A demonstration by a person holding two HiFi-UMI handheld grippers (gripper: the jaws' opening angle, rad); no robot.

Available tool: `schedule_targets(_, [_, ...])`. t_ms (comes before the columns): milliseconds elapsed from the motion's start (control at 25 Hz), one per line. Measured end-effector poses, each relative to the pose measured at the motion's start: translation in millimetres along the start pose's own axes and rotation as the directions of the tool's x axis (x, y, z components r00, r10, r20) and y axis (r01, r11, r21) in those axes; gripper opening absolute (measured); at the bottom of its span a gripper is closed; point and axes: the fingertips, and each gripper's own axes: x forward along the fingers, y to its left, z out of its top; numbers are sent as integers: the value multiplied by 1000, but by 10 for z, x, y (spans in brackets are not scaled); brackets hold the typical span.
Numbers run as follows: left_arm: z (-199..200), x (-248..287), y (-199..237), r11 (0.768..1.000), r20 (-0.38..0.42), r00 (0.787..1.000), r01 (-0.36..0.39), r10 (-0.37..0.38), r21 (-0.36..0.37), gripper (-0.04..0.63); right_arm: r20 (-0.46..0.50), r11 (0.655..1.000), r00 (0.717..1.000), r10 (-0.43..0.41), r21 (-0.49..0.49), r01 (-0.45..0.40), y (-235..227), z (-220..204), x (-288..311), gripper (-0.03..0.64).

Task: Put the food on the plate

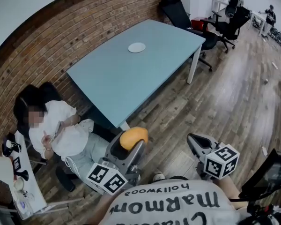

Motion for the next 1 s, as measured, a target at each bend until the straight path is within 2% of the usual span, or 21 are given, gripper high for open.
schedule_targets(200, [-1,220,227,1000,0,1000,15,-15,-12,319,-27,1000,1000,-9,-9,9,-66,-20,239,12])
schedule_targets(440, [0,478,380,1000,-13,1000,23,-23,-20,319,-23,999,999,-47,15,47,-354,113,373,12])
schedule_targets(840, [189,1091,706,1000,21,999,-30,31,-7,319,-33,999,999,23,-34,-24,-813,589,899,12])
schedule_targets(1000, [175,1375,834,997,13,998,-67,67,-29,319,-49,999,998,44,-26,-45,-1096,728,1081,12])
